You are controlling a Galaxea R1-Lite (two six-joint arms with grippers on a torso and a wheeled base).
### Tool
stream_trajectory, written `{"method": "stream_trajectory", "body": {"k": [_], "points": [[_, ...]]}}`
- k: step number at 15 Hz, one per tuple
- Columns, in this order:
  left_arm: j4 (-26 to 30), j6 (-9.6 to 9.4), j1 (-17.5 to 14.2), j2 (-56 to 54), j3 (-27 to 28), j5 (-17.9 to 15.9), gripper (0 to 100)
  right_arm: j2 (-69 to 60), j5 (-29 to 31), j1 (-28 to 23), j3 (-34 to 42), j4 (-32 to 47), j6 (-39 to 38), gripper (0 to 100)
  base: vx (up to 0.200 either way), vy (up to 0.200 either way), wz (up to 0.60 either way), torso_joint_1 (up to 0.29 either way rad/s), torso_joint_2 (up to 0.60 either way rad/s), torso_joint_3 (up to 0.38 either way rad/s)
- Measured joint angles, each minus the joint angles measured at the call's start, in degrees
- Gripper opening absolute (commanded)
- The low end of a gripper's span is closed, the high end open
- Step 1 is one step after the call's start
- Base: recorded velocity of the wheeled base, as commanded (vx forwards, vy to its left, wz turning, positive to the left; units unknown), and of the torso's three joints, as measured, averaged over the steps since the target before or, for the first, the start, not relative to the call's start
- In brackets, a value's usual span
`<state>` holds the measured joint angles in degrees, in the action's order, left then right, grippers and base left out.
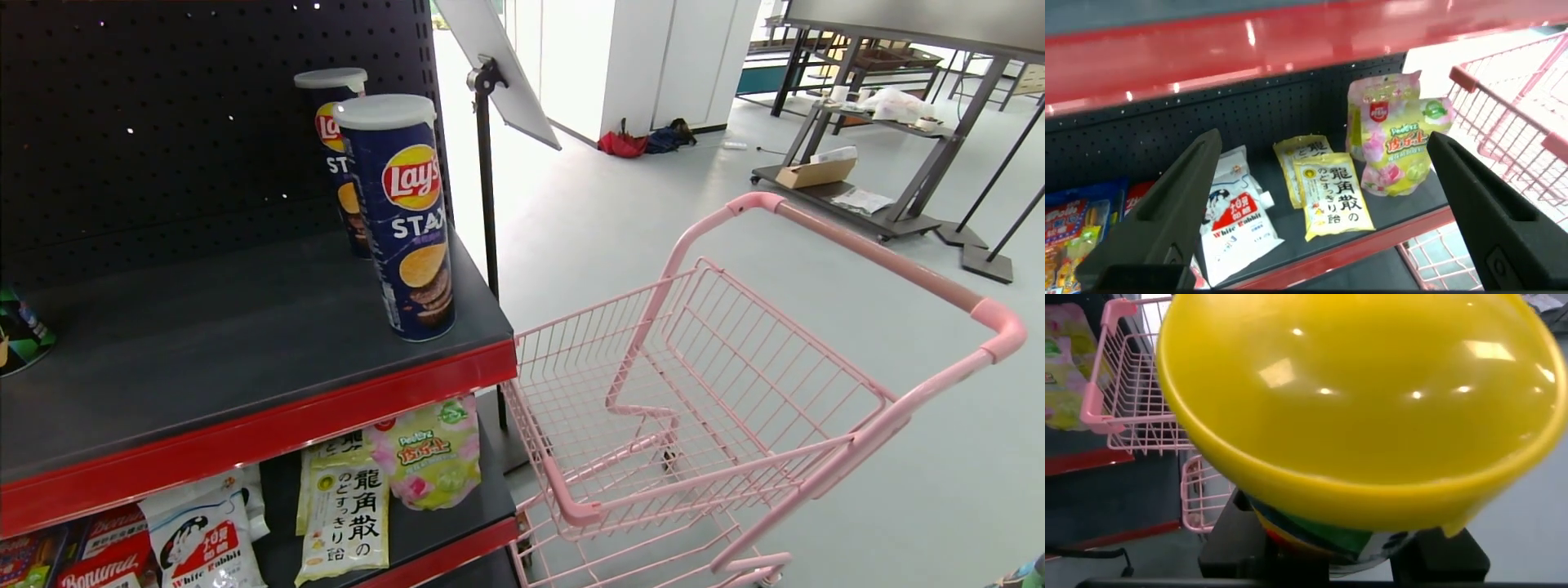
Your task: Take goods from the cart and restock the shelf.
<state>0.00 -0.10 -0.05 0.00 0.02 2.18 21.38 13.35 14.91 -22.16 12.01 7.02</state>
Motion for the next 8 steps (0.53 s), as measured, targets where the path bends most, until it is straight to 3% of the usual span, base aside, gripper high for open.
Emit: {"method": "stream_trajectory", "body": {"k": [8], "points": [[0.02,0.0,-0.02,0.0,0.02,0.0,100,-0.11,0.02,0.22,-0.18,-0.07,0.37,0,0.0,0.0,0.0,0.2,-0.52,-0.321]]}}
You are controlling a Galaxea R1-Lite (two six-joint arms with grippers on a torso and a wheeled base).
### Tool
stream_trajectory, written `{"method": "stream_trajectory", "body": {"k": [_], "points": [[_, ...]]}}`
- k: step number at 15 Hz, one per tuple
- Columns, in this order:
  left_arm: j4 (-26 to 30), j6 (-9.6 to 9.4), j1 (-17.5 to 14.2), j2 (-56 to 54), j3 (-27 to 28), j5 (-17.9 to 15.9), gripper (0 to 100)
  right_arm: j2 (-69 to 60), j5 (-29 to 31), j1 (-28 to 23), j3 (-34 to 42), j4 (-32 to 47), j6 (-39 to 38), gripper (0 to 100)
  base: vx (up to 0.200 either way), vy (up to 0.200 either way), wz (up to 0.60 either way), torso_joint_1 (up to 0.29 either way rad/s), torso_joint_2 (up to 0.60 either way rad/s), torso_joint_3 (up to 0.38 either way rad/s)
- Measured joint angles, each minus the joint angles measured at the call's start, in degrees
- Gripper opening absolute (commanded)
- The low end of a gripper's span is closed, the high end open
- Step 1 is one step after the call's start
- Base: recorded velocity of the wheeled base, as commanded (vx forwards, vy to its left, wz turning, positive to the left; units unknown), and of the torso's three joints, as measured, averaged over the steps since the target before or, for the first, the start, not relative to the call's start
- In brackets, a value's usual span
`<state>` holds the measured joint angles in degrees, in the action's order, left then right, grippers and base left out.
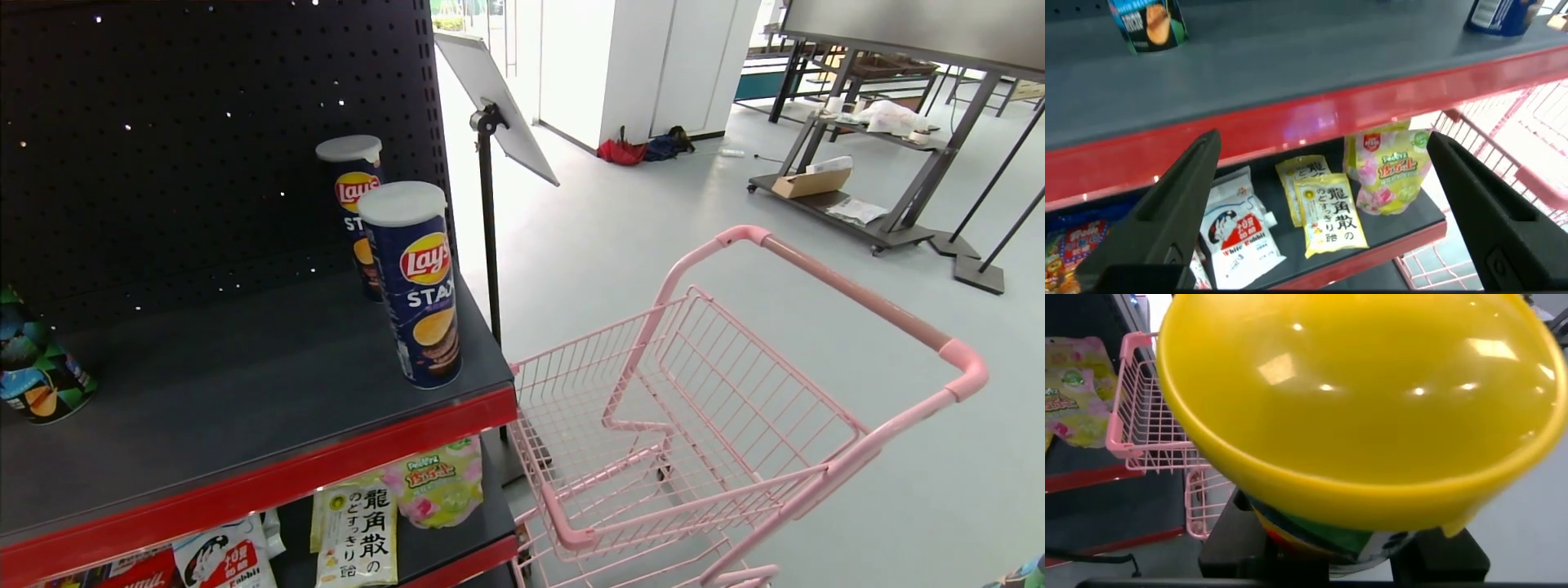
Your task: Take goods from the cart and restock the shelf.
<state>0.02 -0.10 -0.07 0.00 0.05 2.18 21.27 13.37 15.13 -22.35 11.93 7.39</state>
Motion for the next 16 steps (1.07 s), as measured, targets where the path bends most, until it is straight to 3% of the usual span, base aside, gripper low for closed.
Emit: {"method": "stream_trajectory", "body": {"k": [8,16], "points": [[-0.02,-0.04,0.0,0.0,0.05,0.0,100,1.33,-1.01,0.22,-0.04,-0.34,0.6,0,0.0,0.0,0.0,0.137,-0.33,-0.187],[0.0,-0.01,0.02,0.0,0.02,-0.02,100,1.52,-0.82,0.05,0.46,-0.12,1.8,0,0.0,0.0,0.6,0.014,-0.01,-0.005]]}}
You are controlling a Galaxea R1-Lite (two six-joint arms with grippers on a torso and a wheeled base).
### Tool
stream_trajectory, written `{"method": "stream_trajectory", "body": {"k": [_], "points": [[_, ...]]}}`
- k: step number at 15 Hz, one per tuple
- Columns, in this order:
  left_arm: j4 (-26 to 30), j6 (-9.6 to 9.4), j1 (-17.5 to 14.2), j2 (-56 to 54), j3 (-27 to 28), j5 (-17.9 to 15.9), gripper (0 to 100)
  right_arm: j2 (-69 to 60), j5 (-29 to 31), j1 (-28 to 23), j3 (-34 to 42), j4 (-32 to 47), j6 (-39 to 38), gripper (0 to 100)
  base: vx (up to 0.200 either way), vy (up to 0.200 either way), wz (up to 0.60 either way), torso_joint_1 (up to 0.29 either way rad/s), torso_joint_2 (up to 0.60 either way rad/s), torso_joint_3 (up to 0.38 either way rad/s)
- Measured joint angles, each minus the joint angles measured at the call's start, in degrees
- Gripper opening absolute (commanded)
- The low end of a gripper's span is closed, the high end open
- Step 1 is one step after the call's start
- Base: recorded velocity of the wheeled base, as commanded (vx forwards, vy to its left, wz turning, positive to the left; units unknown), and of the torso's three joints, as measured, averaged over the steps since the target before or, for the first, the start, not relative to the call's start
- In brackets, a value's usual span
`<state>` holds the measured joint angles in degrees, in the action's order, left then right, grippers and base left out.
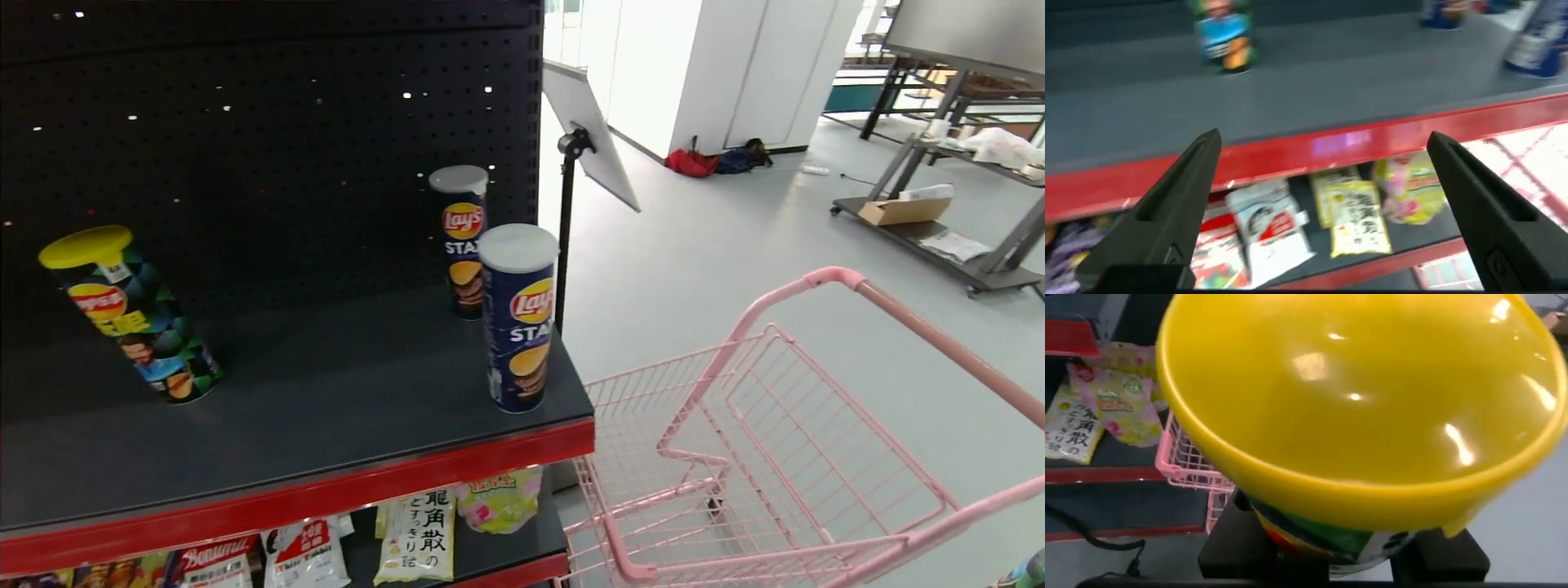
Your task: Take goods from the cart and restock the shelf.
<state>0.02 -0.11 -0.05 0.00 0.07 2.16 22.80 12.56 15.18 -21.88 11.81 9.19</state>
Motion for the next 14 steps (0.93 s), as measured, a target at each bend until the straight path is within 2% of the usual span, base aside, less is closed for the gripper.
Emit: {"method": "stream_trajectory", "body": {"k": [1,9,14], "points": [[-0.02,0.0,0.0,0.0,0.0,0.02,100,-0.01,-0.07,0.01,0.0,0.01,0.0,0,0.0,0.0,0.6,0.007,0.0,-0.002],[-0.02,-0.1,-0.02,0.0,0.0,-0.05,100,-2.4,-0.49,-0.05,1.41,-0.46,-1.89,0,0.0,0.0,0.0,0.0,0.0,0.0],[0.05,-0.22,-0.05,0.0,0.02,-0.17,100,-5.38,-0.44,0.12,3.36,-0.11,-2.9,0,0.0,0.2,0.0,0.001,0.0,0.001]]}}
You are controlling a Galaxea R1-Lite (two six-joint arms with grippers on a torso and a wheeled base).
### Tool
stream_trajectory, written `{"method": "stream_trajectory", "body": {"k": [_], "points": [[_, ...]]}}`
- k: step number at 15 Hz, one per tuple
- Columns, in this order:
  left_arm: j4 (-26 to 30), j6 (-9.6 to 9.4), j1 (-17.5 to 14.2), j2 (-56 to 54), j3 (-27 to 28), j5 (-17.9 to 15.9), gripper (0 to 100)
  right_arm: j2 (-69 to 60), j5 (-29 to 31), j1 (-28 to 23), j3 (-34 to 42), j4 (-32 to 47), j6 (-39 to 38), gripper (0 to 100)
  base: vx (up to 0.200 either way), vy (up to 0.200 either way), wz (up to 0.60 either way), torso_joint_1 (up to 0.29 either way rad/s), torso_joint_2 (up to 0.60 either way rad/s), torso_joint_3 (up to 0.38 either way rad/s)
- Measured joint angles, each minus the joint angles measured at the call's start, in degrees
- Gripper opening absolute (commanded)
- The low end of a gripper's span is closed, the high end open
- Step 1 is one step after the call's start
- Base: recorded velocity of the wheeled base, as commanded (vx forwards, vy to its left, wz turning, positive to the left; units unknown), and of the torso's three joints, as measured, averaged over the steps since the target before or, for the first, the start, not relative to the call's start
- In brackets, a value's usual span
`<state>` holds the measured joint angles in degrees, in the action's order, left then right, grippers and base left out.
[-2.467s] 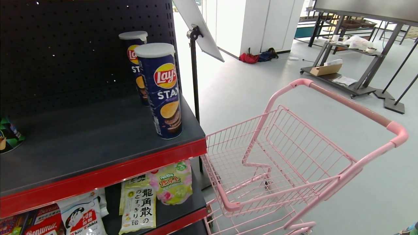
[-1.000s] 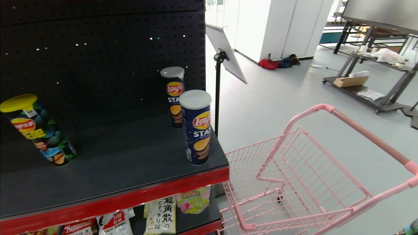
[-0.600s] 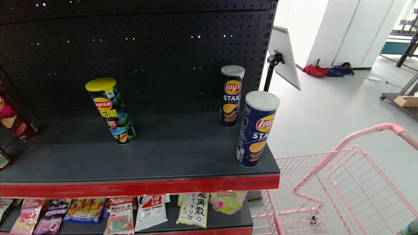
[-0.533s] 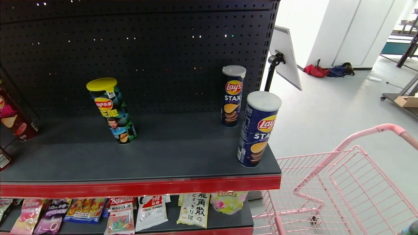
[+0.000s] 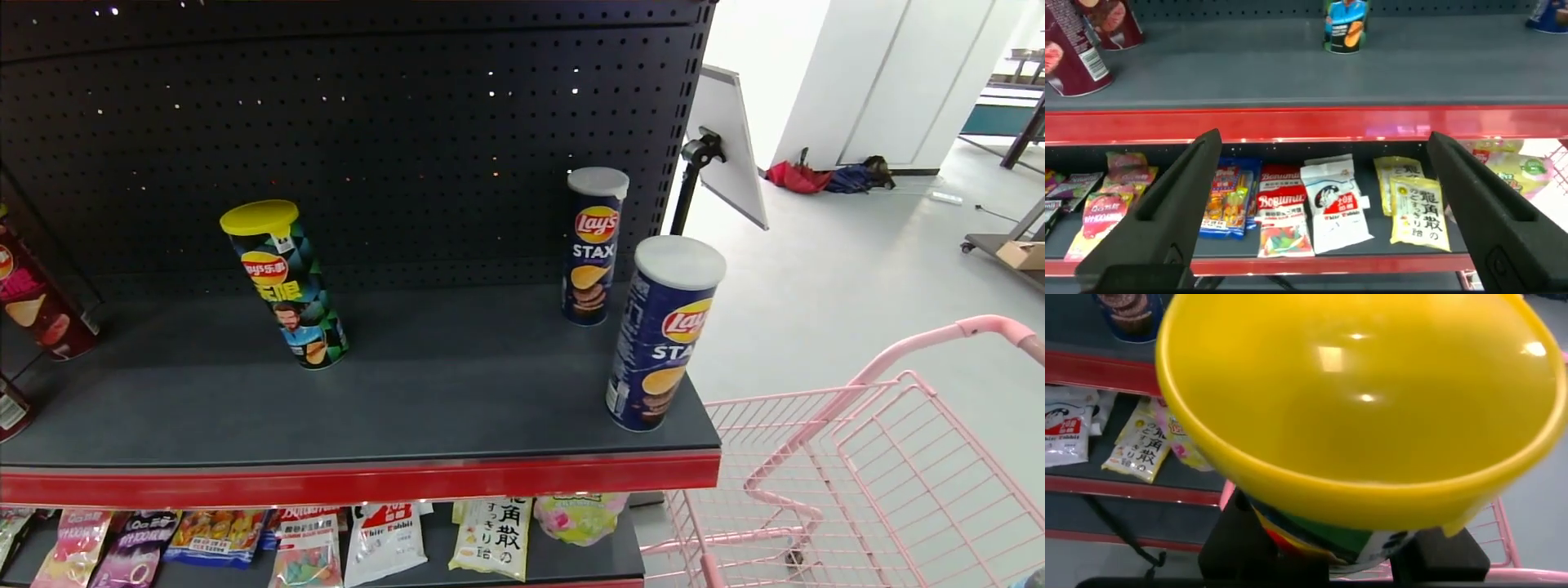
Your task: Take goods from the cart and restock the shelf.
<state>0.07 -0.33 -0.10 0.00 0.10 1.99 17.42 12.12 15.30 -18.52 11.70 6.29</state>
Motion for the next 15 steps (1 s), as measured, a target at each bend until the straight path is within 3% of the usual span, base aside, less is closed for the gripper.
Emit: {"method": "stream_trajectory", "body": {"k": [15], "points": [[-0.05,0.0,0.05,0.0,0.0,0.0,100,-1.68,-0.09,-0.06,1.11,0.01,-0.06,0,0.0,0.2,0.0,0.003,0.0,0.003]]}}
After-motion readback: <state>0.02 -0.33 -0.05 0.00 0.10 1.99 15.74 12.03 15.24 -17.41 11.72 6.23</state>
